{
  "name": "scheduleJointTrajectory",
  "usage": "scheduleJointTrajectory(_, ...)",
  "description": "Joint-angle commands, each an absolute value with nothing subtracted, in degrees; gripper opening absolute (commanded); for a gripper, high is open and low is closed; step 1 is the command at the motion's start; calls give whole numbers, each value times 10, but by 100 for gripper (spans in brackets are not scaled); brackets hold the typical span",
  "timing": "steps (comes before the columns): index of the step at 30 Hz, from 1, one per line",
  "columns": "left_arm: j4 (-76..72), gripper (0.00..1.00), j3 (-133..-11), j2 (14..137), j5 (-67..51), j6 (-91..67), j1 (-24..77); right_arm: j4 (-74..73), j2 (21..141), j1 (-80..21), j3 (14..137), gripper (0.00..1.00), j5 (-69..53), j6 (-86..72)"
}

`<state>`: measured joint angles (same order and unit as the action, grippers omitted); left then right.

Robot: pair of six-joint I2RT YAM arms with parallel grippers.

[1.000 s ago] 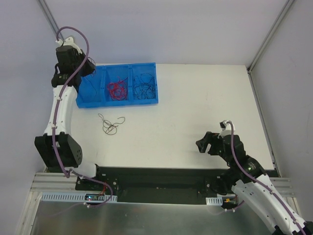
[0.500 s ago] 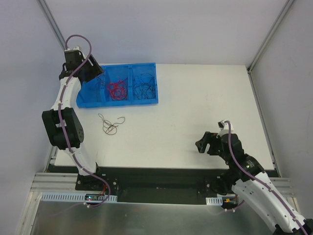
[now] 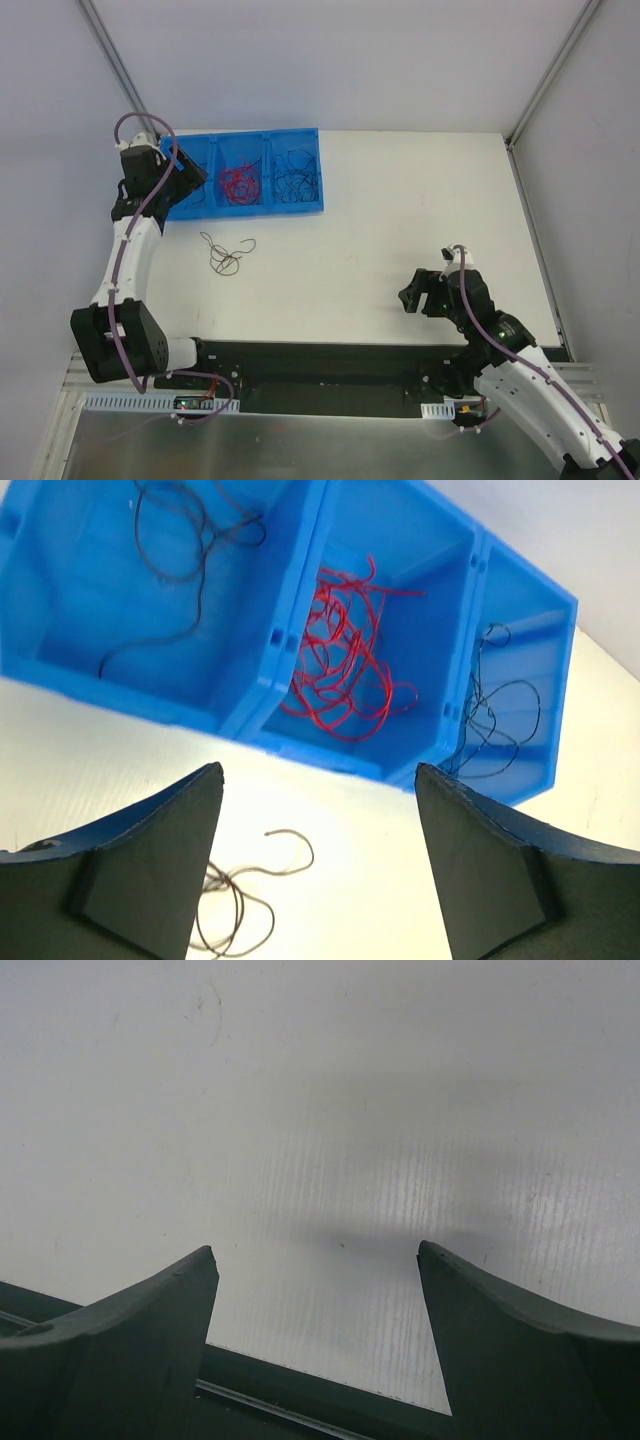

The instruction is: Untangle the cables

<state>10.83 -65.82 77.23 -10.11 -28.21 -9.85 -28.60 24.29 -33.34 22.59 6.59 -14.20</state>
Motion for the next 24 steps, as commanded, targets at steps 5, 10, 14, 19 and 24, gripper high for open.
scheduleJointTrajectory(5,75,77,-485,690,-174,-321,-100,-273,255,-332,242,84,59,-134)
scheduleJointTrajectory(10,55,77,-403,697,-190,-288,-95,-274,268,-332,246,84,60,-133)
scheduleJointTrajectory(14,42,75,-420,757,-208,-296,-92,-274,277,-333,250,84,60,-132)
scheduleJointTrajectory(19,41,71,-459,805,-186,-253,-93,-282,251,-332,243,84,55,-136)
scheduleJointTrajectory(24,50,45,-467,818,-182,-235,-97,-275,226,-333,234,84,59,-136)
